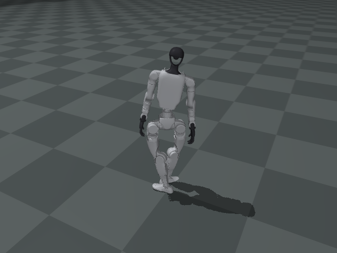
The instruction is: Upper body actions
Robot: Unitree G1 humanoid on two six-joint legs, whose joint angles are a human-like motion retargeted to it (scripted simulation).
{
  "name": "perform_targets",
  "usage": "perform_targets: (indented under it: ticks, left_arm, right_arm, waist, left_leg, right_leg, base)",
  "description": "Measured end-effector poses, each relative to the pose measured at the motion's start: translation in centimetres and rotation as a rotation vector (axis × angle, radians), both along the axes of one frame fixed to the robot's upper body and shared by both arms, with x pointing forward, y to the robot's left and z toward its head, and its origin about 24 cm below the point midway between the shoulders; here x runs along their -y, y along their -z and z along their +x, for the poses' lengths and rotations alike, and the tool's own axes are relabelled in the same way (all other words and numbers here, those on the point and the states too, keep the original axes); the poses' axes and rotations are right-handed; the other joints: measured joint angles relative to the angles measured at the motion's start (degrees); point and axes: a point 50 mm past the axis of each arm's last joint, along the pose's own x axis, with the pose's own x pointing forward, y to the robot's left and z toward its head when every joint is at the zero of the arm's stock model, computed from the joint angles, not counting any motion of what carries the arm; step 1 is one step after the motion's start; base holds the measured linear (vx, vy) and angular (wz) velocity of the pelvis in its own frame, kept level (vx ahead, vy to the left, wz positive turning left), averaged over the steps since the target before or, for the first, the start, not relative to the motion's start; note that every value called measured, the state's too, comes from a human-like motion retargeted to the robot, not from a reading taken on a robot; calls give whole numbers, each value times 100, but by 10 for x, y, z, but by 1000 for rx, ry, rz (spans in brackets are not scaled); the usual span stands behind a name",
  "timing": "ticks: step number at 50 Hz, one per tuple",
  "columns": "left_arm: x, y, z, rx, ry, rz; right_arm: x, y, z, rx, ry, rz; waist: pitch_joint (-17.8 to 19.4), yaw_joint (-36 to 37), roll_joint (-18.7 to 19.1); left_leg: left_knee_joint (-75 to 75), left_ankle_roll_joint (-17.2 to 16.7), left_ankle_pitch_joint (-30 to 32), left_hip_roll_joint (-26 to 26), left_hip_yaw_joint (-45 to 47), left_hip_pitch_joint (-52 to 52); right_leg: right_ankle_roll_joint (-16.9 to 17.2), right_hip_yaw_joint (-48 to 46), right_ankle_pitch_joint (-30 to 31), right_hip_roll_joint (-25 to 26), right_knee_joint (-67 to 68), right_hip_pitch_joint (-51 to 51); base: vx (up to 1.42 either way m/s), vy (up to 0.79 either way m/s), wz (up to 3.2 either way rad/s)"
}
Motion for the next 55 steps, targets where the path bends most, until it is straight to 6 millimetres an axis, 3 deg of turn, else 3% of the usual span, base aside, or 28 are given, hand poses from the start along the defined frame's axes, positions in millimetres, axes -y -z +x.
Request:
perform_targets:
  ticks: [2,4,8,10,14,16,19,22,27,32,35,38,40,43,48,51,55]
  left_arm:
    - [1,0,7,29,-12,3]
    - [4,0,19,57,-8,6]
    - [6,0,32,103,-13,8]
    - [4,0,35,117,-5,10]
    - [-4,-2,43,157,30,47]
    - [-6,-2,46,175,29,57]
    - [-2,-2,45,175,2,42]
    - [8,0,42,162,-34,-4]
    - [19,1,35,135,-28,-65]
    - [16,0,41,135,65,-57]
    - [9,0,42,145,95,-26]
    - [10,0,38,151,21,-25]
    - [11,0,41,159,-36,-31]
    - [12,-1,48,183,-108,-31]
    - [14,0,40,174,-176,-21]
    - [14,1,35,164,-202,-23]
    - [12,1,22,112,-197,-28]
  right_arm:
    - [-2,0,-18,-60,49,-13]
    - [-8,1,-32,-102,133,2]
    - [-24,4,-50,-124,277,61]
    - [-31,5,-52,-111,301,79]
    - [-36,6,-50,-111,255,97]
    - [-35,6,-44,-123,184,95]
    - [-30,6,-24,-101,51,98]
    - [-28,6,7,-18,-72,111]
    - [-32,0,56,170,-168,141]
    - [-34,-4,74,261,-123,149]
    - [-35,-1,63,225,-98,165]
    - [-33,2,45,128,-135,167]
    - [-34,4,34,88,-138,151]
    - [-32,6,14,48,-112,140]
    - [-30,7,-33,-134,-135,138]
    - [-29,7,-37,-154,-159,128]
    - [-34,8,-23,-103,-189,143]
  waist:
    - [-35,41,-52]
    - [-67,338,16]
    - [-71,376,-87]
    - [-164,198,-170]
    - [-125,342,-865]
    - [-44,583,-1136]
    - [63,801,-1226]
    - [139,818,-1153]
    - [156,751,-1067]
    - [316,954,-827]
    - [401,1146,-709]
    - [249,505,-675]
    - [233,340,-702]
    - [362,495,-845]
    - [103,843,-938]
    - [169,721,-958]
    - [239,644,-953]
  left_leg:
    - [50,-41,35,-97,106,165]
    - [115,-3,195,-54,51,229]
    - [311,92,762,-101,6,571]
    - [605,357,1217,-19,-83,613]
    - [1934,1224,2068,91,-570,600]
    - [2915,1385,2229,330,-998,328]
    - [4038,1080,2129,640,-1962,-402]
    - [4294,889,2043,578,-2972,-1103]
    - [3437,996,1621,520,-3638,-1684]
    - [1807,547,1567,-101,-5627,-2039]
    - [727,244,2237,-394,-6558,-1806]
    - [695,124,1984,-105,-6057,-1670]
    - [561,190,2001,-249,-6412,-1581]
    - [477,297,1961,-331,-6120,-1314]
    - [278,463,1842,-413,-5683,-1055]
    - [192,508,1821,-428,-5564,-913]
    - [20,575,1759,-393,-5115,-698]
  right_leg:
    - [-404,527,115,108,-137,-242]
    - [-284,1207,51,-91,173,-316]
    - [-432,1703,43,-7,17,-243]
    - [-344,1821,126,-178,-40,-203]
    - [-387,2641,269,-684,-131,-143]
    - [-392,3209,331,-860,-85,-182]
    - [-438,3877,439,-775,-101,-270]
    - [-448,4350,584,-594,-182,-353]
    - [-384,5102,832,-387,-311,-509]
    - [-358,5580,991,100,-472,-471]
    - [-365,5959,937,457,-418,-352]
    - [-298,5933,802,470,-297,-347]
    - [-280,5907,736,459,-252,-331]
    - [-231,6199,690,441,-174,-189]
    - [-129,6430,610,410,-13,-264]
    - [-107,6529,560,432,174,-299]
    - [-173,6932,522,591,532,-512]
  base:
    - [48,-18,-188]
    - [34,-5,-188]
    - [38,-9,-127]
    - [33,-12,-63]
    - [31,-10,-155]
    - [27,-6,-223]
    - [21,0,-193]
    - [15,10,-151]
    - [11,16,-135]
    - [4,20,-145]
    - [13,16,-122]
    - [10,19,17]
    - [-7,19,-18]
    - [1,16,-81]
    - [12,8,-76]
    - [-4,8,-40]
    - [-1,4,-102]
